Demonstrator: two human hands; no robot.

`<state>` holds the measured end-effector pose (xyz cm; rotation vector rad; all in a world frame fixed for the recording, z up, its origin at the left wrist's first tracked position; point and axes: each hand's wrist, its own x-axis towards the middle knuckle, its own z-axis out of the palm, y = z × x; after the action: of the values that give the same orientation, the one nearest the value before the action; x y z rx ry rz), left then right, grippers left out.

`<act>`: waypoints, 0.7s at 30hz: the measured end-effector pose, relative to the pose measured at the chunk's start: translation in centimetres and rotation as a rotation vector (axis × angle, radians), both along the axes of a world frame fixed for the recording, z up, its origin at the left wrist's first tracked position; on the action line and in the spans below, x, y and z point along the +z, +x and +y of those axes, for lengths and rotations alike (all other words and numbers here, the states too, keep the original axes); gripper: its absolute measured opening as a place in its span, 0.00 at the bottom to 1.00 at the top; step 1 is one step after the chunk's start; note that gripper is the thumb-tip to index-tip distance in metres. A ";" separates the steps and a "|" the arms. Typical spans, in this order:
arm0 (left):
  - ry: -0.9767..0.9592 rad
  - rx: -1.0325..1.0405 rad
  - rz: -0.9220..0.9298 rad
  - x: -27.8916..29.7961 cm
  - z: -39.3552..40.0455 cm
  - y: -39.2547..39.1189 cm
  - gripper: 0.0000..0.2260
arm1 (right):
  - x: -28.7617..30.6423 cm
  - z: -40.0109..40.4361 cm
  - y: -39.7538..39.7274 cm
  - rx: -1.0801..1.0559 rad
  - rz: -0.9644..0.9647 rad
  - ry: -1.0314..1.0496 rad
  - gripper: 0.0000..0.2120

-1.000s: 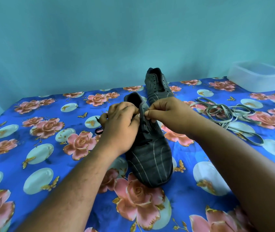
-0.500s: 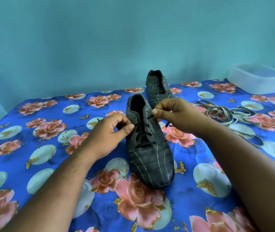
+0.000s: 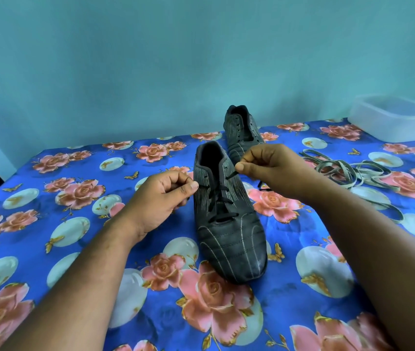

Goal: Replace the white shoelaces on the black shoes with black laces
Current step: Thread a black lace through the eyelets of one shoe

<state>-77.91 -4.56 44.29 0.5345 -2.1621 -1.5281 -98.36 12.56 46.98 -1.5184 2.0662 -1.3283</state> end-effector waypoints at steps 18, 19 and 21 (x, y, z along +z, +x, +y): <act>-0.317 0.227 -0.101 -1.3 -2.7 0.9 0.06 | 0.3 1.1 -2.6 -0.150 0.166 0.000 0.08; -0.288 0.232 -0.140 -1.7 -3.5 0.9 0.05 | 0.2 1.1 -2.9 -0.138 0.140 0.022 0.07; -0.209 0.220 -0.217 -2.3 -4.0 0.9 0.05 | 0.1 1.4 -3.4 -0.139 0.114 0.039 0.06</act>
<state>-76.99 -8.54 41.98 0.8668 -2.2993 -1.1582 -101.78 13.98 47.09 -1.4906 2.2921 -1.2675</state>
